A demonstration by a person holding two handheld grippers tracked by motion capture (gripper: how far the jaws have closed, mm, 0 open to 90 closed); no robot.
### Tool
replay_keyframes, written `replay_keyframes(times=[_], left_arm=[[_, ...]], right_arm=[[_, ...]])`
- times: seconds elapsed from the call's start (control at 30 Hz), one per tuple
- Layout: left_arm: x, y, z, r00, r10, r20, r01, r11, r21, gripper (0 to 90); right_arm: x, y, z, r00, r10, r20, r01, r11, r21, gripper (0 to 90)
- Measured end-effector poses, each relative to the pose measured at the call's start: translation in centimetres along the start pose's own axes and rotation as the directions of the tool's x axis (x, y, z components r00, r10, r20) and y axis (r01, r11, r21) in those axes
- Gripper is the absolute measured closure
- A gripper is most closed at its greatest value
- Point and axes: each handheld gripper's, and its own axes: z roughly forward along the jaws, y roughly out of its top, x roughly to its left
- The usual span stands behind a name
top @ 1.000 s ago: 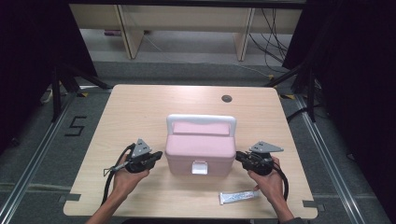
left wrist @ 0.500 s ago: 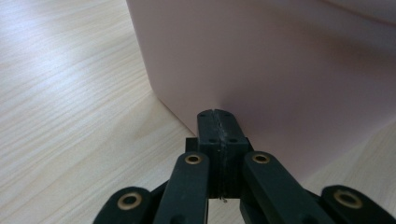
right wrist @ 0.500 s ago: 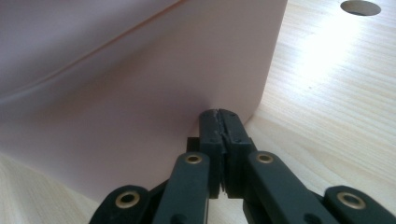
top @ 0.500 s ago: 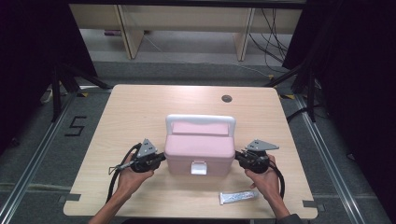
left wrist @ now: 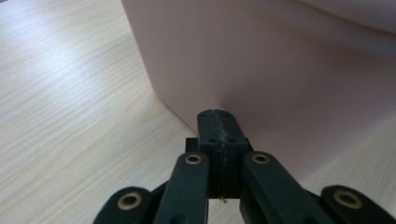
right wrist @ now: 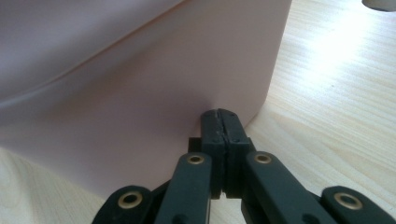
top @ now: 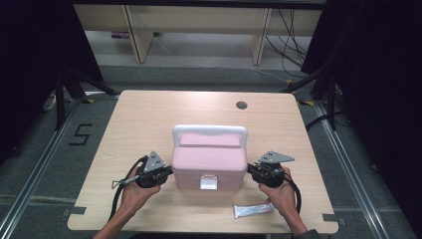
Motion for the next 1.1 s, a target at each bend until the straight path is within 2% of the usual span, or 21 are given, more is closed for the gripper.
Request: replay_keyframes(times=[0.03, 0.1, 0.13, 0.2, 0.23, 0.3, 0.33, 0.37, 0.43, 0.53, 0.57, 0.6, 0.7, 0.73, 0.77, 0.83, 0.87, 0.9, 0.97, 1.03, 1.1], left_arm=[[0.0, 0.0, 0.0, 1.0, 0.001, -0.001, -0.001, 1.0, -0.002, 89.9], [-0.2, 0.0, 0.1, 0.9998, -0.017, -0.001, 0.017, 0.9997, -0.018, 89.8], [-0.1, -0.1, 0.0, 1.0, 0.002, 0.001, -0.002, 1.0, -0.004, 89.9], [-0.1, -0.1, -0.1, 0.9999, 0.011, 0.007, -0.011, 0.9999, -0.01, 89.8], [-0.4, -0.1, -0.2, 1.0, 0.001, 0.004, -0.001, 1.0, -0.003, 89.9], [-0.5, -0.1, -0.3, 0.9999, 0.01, 0.003, -0.01, 0.9999, 0.004, 89.9], [-0.5, -0.1, -0.3, 0.9999, 0.015, 0.002, -0.015, 0.9999, 0.003, 89.9], [-0.5, -0.1, -0.3, 0.9999, 0.014, 0.003, -0.014, 0.9999, 0.003, 89.9], [-0.6, -0.1, -0.2, 0.9999, 0.014, 0.004, -0.014, 0.9999, 0.004, 89.9], [-0.8, -0.1, -0.1, 1.0, 0.0, 0.001, 0.0, 0.9999, -0.011, 89.9], [-0.7, -0.1, -0.3, 0.9998, 0.02, 0.002, -0.02, 0.9998, 0.002, 89.9], [-0.8, -0.1, -0.2, 0.9999, 0.014, 0.002, -0.014, 0.9998, -0.012, 89.9], [-0.9, -0.1, -0.2, 0.9996, 0.027, 0.002, -0.027, 0.9996, -0.007, 89.9], [-0.9, 0.0, -0.3, 0.9995, 0.033, 0.002, -0.033, 0.9994, 0.006, 89.9], [-1.0, 0.0, -0.2, 0.9996, 0.027, -0.001, -0.027, 0.9996, -0.001, 89.9], [-1.0, 0.1, -0.2, 0.9991, 0.042, 0.006, -0.042, 0.9991, 0.005, 89.9], [-1.1, 0.1, -0.1, 0.9992, 0.04, 0.009, -0.04, 0.9992, 0.004, 89.9], [-1.2, 0.0, -0.1, 0.9994, 0.034, 0.002, -0.034, 0.9994, 0.003, 89.9], [-1.2, 0.0, -0.2, 0.9992, 0.038, 0.011, -0.038, 0.9992, -0.006, 89.9], [-1.3, -0.1, -0.3, 0.9992, 0.038, 0.01, -0.038, 0.9993, 0.0, 89.9], [-1.4, -0.1, -0.4, 0.9993, 0.035, 0.009, -0.035, 0.9994, 0.002, 89.9]], right_arm=[[0.3, 0.0, -0.2, 0.9996, 0.013, 0.025, -0.014, 1.0, 0.014, 90.0], [0.2, 0.0, -0.1, 0.9998, -0.003, 0.019, 0.003, 1.0, 0.01, 90.0], [0.2, 0.0, -0.1, 0.9998, -0.003, 0.019, 0.002, 1.0, 0.01, 90.0], [0.3, 0.0, -0.2, 0.9995, -0.01, 0.029, 0.01, 1.0, 0.015, 90.0], [0.3, 0.0, -0.2, 0.9993, -0.019, 0.033, 0.019, 1.0, 0.009, 90.0], [0.4, -0.1, -0.2, 0.9999, -0.004, 0.015, 0.004, 1.0, 0.012, 90.0], [0.3, -0.1, -0.3, 0.9989, -0.035, 0.033, 0.035, 0.999, 0.003, 90.0], [0.2, -0.1, -0.3, 0.9984, -0.041, 0.038, 0.041, 0.999, 0.004, 90.0], [0.5, -0.2, -0.5, 0.9995, -0.001, 0.032, 0.001, 1.0, 0.015, 90.0], [0.4, -0.3, -0.6, 0.9997, -0.005, 0.025, 0.004, 1.0, 0.012, 90.0], [0.4, -0.3, -0.6, 0.9989, -0.027, 0.038, 0.027, 1.0, -0.001, 90.0], [0.4, -0.3, -0.6, 0.9994, -0.02, 0.028, 0.02, 1.0, 0.008, 90.0], [0.6, -0.5, -0.7, 0.9998, 0.004, 0.02, -0.004, 1.0, 0.005, 90.0], [0.4, -0.4, -0.8, 0.999, -0.025, 0.036, 0.025, 1.0, 0.006, 90.0], [0.4, -0.5, -0.9, 0.9989, -0.028, 0.037, 0.028, 1.0, 0.005, 90.0], [0.4, -0.5, -0.9, 0.9992, -0.015, 0.037, 0.015, 1.0, -0.001, 90.0], [0.6, -0.6, -1.1, 0.9992, 0.018, 0.034, -0.019, 1.0, 0.015, 90.0], [0.2, -0.6, -1.2, 0.9986, -0.025, 0.047, 0.024, 1.0, 0.006, 90.0], [0.3, -0.7, -1.1, 0.9987, -0.023, 0.047, 0.023, 1.0, -0.004, 90.0], [0.6, -0.8, -1.1, 0.9995, 0.014, 0.028, -0.014, 1.0, 0.0, 90.0], [0.6, -0.8, -1.1, 0.9996, 0.011, 0.026, -0.011, 1.0, 0.002, 90.0]])
